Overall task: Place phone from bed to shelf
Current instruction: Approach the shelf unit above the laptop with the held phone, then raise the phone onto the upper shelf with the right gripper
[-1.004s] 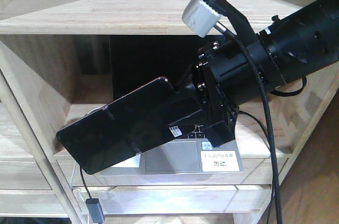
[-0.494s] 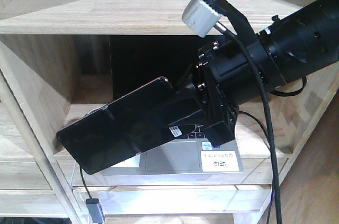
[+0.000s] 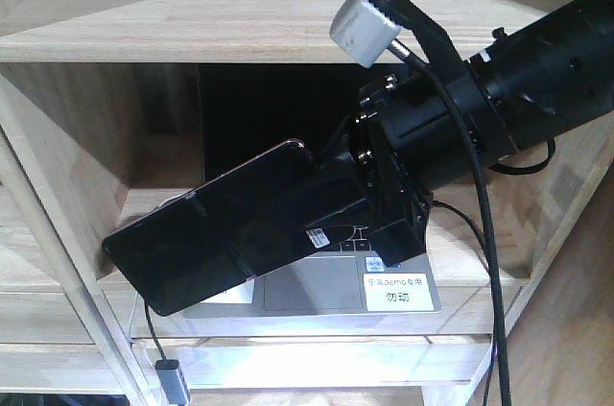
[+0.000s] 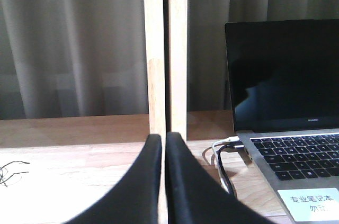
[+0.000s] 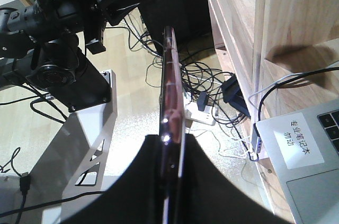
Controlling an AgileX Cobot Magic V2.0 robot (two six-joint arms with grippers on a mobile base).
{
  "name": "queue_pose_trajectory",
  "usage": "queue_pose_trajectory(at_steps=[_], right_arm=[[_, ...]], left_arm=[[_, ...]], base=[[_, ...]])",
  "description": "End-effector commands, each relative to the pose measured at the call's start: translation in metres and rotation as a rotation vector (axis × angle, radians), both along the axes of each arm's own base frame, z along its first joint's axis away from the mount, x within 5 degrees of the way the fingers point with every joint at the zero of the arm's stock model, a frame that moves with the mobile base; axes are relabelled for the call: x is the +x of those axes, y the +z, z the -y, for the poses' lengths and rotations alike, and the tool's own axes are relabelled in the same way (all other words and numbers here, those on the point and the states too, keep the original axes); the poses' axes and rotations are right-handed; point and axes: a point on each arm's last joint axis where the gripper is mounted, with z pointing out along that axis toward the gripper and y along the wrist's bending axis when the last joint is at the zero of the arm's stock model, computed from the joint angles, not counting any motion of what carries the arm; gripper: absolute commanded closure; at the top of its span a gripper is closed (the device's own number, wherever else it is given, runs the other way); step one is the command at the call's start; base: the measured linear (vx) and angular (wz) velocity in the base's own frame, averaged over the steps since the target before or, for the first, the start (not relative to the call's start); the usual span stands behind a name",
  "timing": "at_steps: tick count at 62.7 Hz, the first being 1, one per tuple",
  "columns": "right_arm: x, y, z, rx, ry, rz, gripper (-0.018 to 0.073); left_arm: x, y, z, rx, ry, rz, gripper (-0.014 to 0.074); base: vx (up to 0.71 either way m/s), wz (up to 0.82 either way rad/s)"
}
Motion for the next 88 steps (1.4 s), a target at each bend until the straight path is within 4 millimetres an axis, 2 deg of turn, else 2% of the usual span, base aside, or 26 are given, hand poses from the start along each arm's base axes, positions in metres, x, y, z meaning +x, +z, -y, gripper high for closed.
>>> queue_pose_trajectory(at_steps=[1,40,61,70,88], right_arm=[[-0.013,0.022,0.001,0.093,0.028,0.006,0.0561],[-0.013,0.024,0.001,0.096,0.025,0.013,0.0561],[-0.012,0.030,-0.002,0.166,0.003,0.009,0.0561],[-0.011,0.047,-0.002,0.194,-0.005,0.069,0.0561],[-0.015,0.106,0.005,0.255,-0.081,0.266,0.0561]], left_arm=[[-0.002,0.016,0.000,-0.023,-0.004,0.104,0.0595],[-0.002,0.016,0.000,-0.023,-0.004,0.104,0.0595],[-0.002,0.016,0.000,-0.023,-0.004,0.104,0.0595],[-0.002,0.016,0.000,-0.023,-0.004,0.104,0.0595],[-0.002,0.016,0.000,-0.023,-0.004,0.104,0.0595]], base=[[0.00,0.00],[0.00,0.00],[0.00,0.00],[0.00,0.00],[0.00,0.00]])
